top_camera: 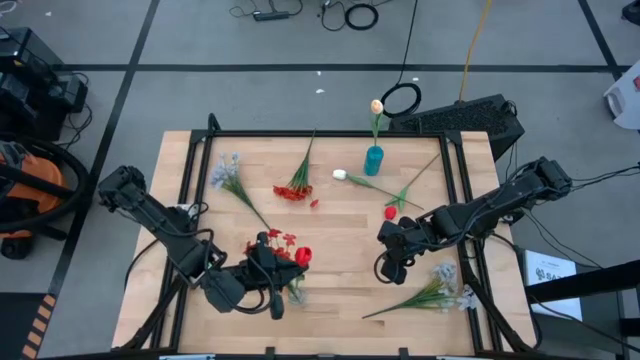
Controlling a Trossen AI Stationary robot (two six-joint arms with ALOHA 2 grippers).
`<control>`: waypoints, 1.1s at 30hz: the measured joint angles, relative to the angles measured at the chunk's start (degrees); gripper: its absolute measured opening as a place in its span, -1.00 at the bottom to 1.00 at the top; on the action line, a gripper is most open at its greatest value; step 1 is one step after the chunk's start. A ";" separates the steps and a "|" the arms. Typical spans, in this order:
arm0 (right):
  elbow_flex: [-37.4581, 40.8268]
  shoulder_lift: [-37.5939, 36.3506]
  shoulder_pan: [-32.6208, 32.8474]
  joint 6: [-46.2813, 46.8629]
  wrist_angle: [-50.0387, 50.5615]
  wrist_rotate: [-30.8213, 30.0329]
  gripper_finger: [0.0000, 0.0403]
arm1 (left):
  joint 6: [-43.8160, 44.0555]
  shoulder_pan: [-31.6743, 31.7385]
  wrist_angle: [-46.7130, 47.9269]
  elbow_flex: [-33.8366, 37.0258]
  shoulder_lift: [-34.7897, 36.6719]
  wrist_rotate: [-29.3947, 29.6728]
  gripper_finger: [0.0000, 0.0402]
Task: Sort flowers into vase by color
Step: Put the bottom red flower into the transparent vase
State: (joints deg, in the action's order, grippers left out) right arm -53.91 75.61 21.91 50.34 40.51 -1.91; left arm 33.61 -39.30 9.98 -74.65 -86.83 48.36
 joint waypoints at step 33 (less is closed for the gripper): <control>0.00 -0.02 -0.22 9.02 -0.14 -4.24 -1.00 | -6.93 -0.20 16.71 -1.92 11.80 -15.89 -0.24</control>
State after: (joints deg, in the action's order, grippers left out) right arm -53.91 75.59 21.69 59.35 40.37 -6.15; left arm 26.68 -39.51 26.69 -76.57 -75.02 32.47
